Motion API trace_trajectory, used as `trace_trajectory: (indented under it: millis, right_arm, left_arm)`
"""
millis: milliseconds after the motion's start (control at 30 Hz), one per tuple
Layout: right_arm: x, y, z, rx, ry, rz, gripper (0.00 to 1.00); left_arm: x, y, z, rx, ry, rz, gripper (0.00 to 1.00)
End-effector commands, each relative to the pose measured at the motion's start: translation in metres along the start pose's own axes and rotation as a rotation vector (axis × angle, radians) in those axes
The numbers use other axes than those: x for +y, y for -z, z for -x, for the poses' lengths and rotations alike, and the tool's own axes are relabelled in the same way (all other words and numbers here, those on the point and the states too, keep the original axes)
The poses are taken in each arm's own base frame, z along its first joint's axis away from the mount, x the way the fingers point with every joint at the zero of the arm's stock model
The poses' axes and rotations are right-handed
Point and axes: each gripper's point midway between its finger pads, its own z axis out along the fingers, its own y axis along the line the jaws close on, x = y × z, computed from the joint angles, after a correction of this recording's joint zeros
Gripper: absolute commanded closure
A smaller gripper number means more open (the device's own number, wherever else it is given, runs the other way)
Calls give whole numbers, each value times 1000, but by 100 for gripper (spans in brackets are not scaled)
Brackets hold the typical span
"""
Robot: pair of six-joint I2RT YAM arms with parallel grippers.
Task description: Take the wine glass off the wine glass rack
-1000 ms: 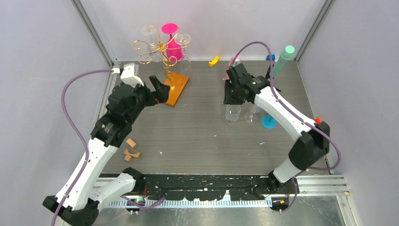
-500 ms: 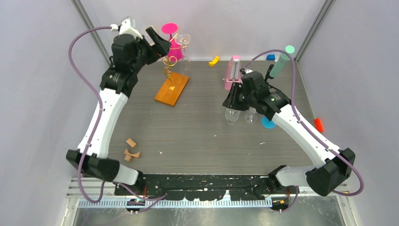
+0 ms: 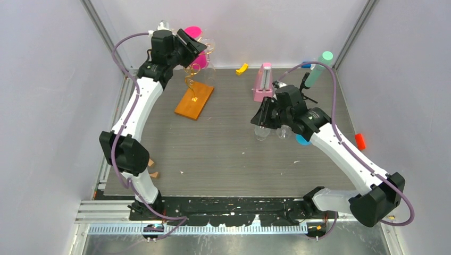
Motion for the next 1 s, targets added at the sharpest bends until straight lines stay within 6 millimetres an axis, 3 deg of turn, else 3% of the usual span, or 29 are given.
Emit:
trace_trajectory:
  millis: [0,600,967]
  right_arm:
    - [12,11,9,-52,-5,56,63]
    - [5,16,3,-60,-14,48,63]
    - [3,17,2,-65,-19,43,63]
  left_arm:
    - [-36,10,31,-109,53,-107,44]
    - [-22,-20,31,-115,121,-67,60]
    - [-25,-33,31,-90,228,-109,69]
